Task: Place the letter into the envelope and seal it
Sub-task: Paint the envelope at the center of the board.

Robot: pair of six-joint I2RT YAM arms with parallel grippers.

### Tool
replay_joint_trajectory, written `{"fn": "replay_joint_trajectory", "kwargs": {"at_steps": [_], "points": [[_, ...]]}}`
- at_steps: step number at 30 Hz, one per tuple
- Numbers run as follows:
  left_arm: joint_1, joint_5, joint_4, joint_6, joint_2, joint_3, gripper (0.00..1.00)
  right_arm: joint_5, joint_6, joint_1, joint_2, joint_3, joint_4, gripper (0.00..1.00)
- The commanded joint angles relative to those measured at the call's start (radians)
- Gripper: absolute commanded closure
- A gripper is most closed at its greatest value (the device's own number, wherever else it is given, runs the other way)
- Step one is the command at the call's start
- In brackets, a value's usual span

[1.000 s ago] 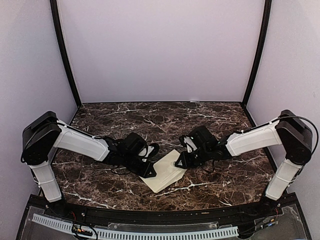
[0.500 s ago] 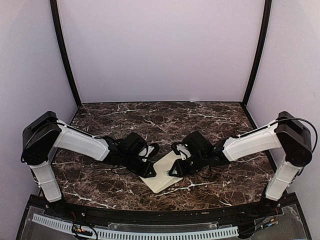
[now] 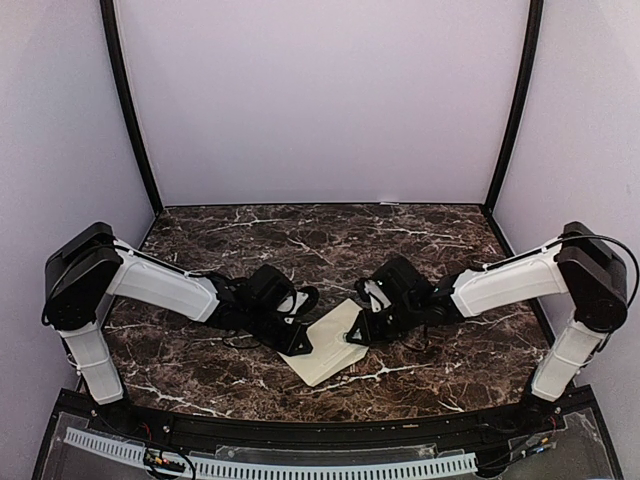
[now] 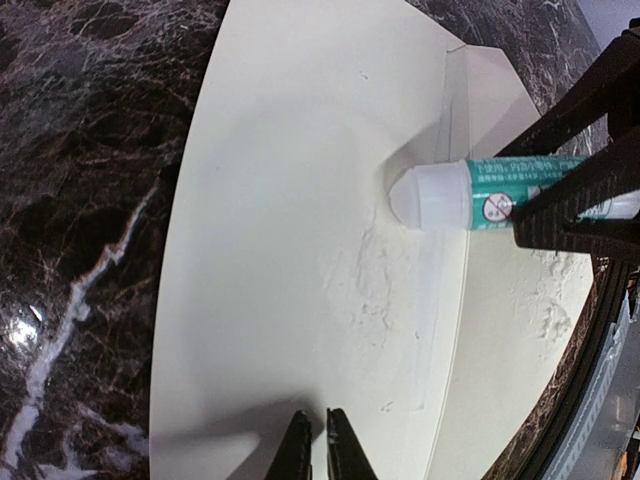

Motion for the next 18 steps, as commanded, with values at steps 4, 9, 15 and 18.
{"fn": "replay_joint_trajectory", "kwargs": {"at_steps": [4,9,15,18], "points": [[-0.003,-0.029,-0.103,0.013,-0.002,-0.018,0.94,0.055,-0.013,-0.041,-0.01,-0.044,-0.103,0.95],[-0.001,-0.03,-0.1,0.013,-0.001,-0.015,0.94,-0.035,-0.053,-0.015,0.0,-0.047,-0.04,0.94],[-0.002,-0.029,-0.1,0.013,-0.002,-0.01,0.94,-0.1,-0.078,0.052,0.045,-0.002,-0.024,0.95],[-0.001,-0.029,-0.102,0.014,-0.004,-0.009,0.94,-0.128,-0.07,0.077,0.057,0.005,0.003,0.95]]}}
